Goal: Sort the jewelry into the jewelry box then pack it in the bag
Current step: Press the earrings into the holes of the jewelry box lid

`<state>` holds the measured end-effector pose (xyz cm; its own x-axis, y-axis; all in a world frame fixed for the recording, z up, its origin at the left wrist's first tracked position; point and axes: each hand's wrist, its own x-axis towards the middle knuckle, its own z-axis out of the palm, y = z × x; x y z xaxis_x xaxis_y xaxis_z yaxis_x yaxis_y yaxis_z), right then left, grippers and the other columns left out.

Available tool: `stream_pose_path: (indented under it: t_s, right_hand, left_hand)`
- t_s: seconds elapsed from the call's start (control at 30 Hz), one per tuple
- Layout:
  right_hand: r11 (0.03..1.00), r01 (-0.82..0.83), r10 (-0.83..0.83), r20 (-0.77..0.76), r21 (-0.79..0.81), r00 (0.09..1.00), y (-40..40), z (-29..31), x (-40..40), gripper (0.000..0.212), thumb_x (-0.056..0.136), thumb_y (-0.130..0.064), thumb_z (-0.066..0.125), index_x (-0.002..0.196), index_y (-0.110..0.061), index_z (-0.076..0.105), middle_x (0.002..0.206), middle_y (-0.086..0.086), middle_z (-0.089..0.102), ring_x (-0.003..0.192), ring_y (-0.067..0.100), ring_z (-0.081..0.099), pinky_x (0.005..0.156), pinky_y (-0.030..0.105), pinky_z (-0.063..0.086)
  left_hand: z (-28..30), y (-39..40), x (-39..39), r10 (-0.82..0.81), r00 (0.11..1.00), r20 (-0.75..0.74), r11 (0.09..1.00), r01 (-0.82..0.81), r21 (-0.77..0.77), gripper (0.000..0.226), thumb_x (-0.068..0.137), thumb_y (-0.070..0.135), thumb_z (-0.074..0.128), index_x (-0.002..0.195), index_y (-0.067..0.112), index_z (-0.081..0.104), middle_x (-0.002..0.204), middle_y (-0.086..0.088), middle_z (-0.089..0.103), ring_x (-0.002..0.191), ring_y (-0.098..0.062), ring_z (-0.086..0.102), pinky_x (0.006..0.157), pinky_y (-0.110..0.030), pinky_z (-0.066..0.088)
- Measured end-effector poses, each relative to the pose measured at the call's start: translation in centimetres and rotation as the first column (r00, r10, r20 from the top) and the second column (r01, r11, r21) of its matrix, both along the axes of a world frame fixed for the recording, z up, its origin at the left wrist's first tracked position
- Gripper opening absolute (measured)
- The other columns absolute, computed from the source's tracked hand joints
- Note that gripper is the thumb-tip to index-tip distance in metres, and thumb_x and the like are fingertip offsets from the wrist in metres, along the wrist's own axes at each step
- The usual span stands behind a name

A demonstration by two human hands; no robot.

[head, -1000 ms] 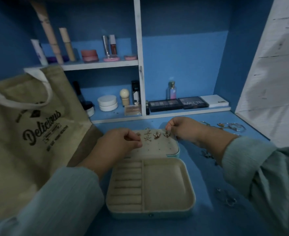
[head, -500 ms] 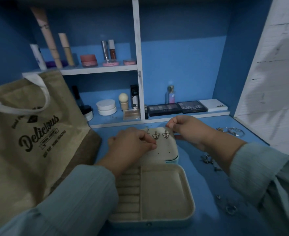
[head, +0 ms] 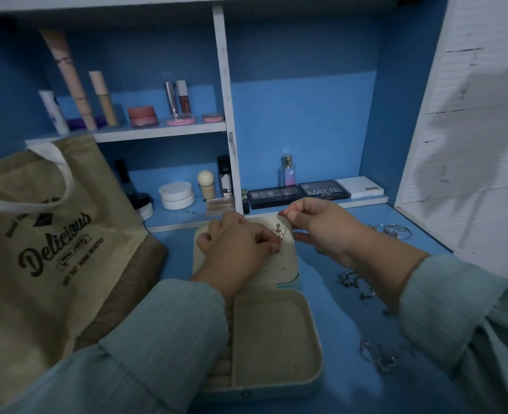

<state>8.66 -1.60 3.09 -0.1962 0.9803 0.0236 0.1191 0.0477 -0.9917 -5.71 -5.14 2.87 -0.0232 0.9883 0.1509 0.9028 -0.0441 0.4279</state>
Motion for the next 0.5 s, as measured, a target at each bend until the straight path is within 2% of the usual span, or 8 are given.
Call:
stream_pose_path:
  t_s: [0.5]
  right_hand:
    - [1.000, 0.007, -0.007, -0.005, 0.007, 1.000, -0.01, -0.26, -0.10, 0.021, 0.096, -0.008, 0.046, 0.079, -0.014, 0.056, 0.106, 0.014, 0.061, 0.097, 0.021, 0.056, 0.093, 0.034, 0.049]
  left_hand:
    - [-0.26, 0.15, 0.57, 0.020, 1.000, 0.000, 0.999, -0.020, 0.031, 0.011, 0.084, 0.053, 0.055, 0.090, 0.052, 0.064, 0.102, 0.010, 0.023, 0.114, -0.019, 0.027, 0.092, -0.036, 0.017]
